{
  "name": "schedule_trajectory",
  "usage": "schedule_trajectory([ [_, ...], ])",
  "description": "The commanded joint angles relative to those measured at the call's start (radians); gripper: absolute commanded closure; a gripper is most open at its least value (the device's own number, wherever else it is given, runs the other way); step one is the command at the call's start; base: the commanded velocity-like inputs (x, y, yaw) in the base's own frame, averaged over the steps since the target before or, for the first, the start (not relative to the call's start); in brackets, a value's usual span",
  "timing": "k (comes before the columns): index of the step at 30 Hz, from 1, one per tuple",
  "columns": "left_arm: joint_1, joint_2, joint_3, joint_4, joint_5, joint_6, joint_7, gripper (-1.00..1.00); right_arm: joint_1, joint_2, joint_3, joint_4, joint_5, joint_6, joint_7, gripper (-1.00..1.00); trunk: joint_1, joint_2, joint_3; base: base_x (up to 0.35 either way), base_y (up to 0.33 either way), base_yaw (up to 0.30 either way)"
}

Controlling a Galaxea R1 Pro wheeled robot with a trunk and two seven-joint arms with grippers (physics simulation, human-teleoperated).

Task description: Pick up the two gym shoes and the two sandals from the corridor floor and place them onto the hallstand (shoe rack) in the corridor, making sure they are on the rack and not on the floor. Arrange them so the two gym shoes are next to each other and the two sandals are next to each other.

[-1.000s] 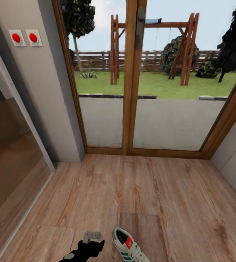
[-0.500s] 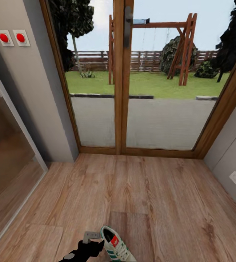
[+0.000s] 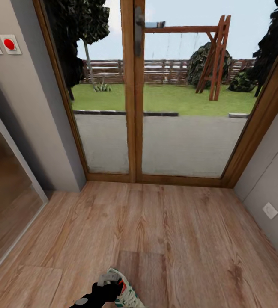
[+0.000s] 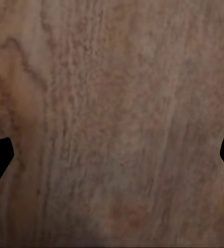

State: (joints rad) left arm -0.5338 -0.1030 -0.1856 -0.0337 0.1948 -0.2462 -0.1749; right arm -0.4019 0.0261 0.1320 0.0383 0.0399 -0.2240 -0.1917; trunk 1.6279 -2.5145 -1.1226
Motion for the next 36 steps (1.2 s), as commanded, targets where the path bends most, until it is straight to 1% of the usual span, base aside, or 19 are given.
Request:
schedule_trajectory([
  [1,0.000,0.000,0.000,0.000,0.000,0.000,0.000,-1.00,0.000,0.000,0.000,0.000,0.000,0.000,0.000,-1.00,0.000,0.000,0.000,0.092,-0.313,0.000],
  [31,0.000,0.000,0.000,0.000,0.000,0.001,0.000,-1.00,0.000,0.001,0.000,0.000,0.000,0.000,0.000,-1.00,0.000,0.000,0.000,0.007,-0.346,0.000],
  [36,0.000,0.000,0.000,0.000,0.000,0.001,0.000,-1.00,0.000,0.001,0.000,0.000,0.000,0.000,0.000,-1.00,0.000,0.000,0.000,0.000,-0.218,0.000],
])
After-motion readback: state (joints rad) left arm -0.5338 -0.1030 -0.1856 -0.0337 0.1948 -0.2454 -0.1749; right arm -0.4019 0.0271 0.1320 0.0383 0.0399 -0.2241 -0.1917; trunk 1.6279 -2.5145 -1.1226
